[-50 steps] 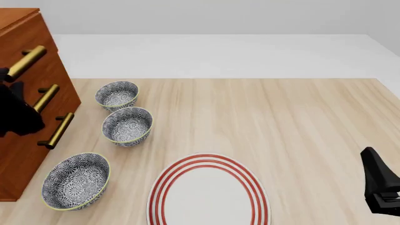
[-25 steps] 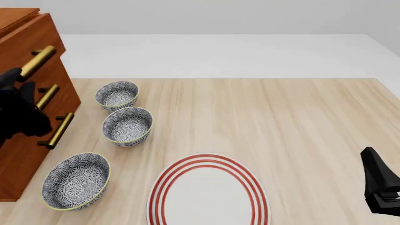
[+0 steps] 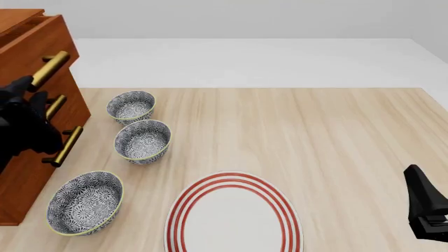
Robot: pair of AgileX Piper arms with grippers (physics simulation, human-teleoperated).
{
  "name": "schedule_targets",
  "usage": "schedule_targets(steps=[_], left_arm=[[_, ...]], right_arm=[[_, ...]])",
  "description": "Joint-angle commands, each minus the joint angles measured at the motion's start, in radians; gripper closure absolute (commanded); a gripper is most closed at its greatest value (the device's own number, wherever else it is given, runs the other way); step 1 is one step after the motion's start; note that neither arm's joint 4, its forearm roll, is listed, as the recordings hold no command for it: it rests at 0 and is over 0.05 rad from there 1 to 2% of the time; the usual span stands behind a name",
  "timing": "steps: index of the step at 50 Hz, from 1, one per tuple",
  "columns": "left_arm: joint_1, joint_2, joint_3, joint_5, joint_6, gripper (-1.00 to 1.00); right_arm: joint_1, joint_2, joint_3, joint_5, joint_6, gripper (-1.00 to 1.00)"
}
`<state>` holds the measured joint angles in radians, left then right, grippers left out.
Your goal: Open the top drawer of the cabinet.
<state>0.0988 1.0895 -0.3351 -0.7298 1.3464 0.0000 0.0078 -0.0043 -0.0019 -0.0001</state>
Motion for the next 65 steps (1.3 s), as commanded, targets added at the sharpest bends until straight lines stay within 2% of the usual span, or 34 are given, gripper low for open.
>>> schedule_targets(steps=[1,65], left_arm=[[-0.027,0.029,-0.002,0.034,0.004,1.00],[-0.060,0.033,-0.008,0.032,-0.002,1.00]], right_arm=[[0.000,0.000,0.000,0.000,0.000,-1.00],[0.000,0.000,0.000,0.000,0.000,-1.00]])
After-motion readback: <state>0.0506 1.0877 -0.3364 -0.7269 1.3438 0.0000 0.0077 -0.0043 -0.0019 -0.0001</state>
